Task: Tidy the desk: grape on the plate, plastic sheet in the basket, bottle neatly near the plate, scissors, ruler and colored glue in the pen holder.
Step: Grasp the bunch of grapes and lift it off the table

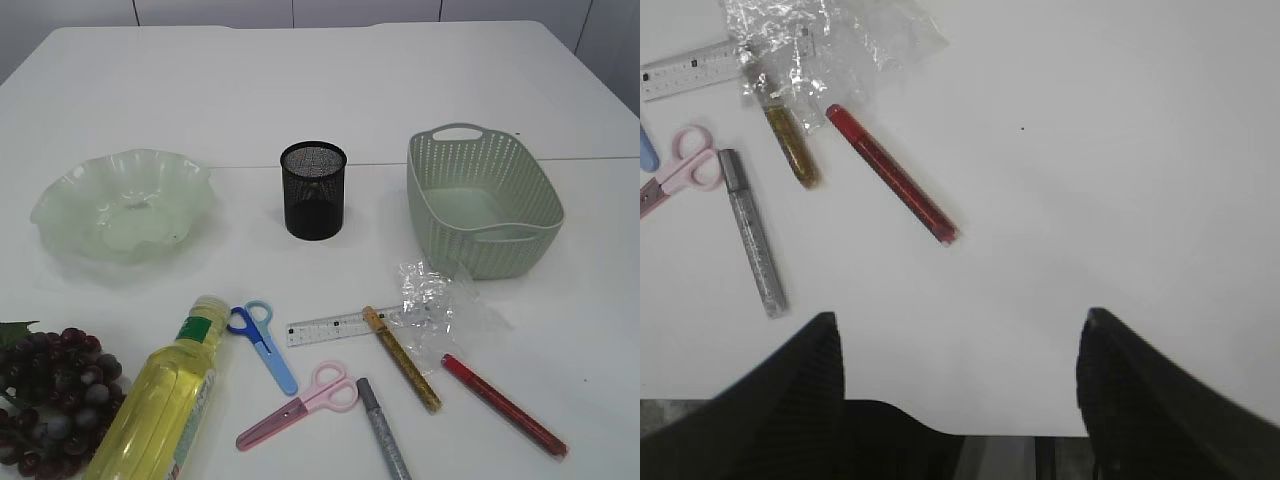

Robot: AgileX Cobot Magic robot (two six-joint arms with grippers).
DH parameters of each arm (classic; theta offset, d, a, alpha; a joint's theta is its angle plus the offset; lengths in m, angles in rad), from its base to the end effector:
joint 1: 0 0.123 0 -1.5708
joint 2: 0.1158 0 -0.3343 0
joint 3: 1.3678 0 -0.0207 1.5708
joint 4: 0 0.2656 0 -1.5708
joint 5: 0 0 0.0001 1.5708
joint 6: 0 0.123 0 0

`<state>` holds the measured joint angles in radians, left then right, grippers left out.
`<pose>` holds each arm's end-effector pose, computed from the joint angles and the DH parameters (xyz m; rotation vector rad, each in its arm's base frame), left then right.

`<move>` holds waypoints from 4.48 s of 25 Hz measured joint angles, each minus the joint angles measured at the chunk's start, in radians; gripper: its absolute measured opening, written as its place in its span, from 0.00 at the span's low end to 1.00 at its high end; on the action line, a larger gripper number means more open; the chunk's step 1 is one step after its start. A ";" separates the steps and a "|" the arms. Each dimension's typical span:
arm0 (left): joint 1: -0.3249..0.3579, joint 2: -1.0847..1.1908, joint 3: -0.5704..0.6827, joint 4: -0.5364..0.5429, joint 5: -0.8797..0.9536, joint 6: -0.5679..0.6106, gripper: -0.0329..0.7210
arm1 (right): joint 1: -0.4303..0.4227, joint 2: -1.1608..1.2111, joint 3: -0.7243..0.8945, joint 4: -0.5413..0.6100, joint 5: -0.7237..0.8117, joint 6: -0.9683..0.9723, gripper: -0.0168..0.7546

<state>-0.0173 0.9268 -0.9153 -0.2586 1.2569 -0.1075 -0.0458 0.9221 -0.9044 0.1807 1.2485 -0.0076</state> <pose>0.1406 -0.0324 0.3425 -0.1669 2.7391 -0.3941 0.1412 0.0145 0.3382 0.0841 2.7352 0.2361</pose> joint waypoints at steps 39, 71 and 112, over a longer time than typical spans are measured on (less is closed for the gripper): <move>-0.141 0.707 -0.006 -0.088 -0.318 -0.096 0.91 | 0.000 0.362 -0.093 0.012 -0.014 -0.050 0.71; -0.141 0.926 -0.011 -0.101 -0.380 -0.098 0.51 | 0.000 0.362 -0.093 0.012 -0.015 -0.054 0.71; -0.143 0.720 -0.017 0.081 -0.180 -0.092 0.15 | 0.000 0.362 -0.093 0.030 -0.015 -0.054 0.71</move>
<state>-0.1607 1.6466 -0.9328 -0.1779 1.0772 -0.1994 -0.0458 1.2845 -0.9970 0.2108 1.2333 -0.0615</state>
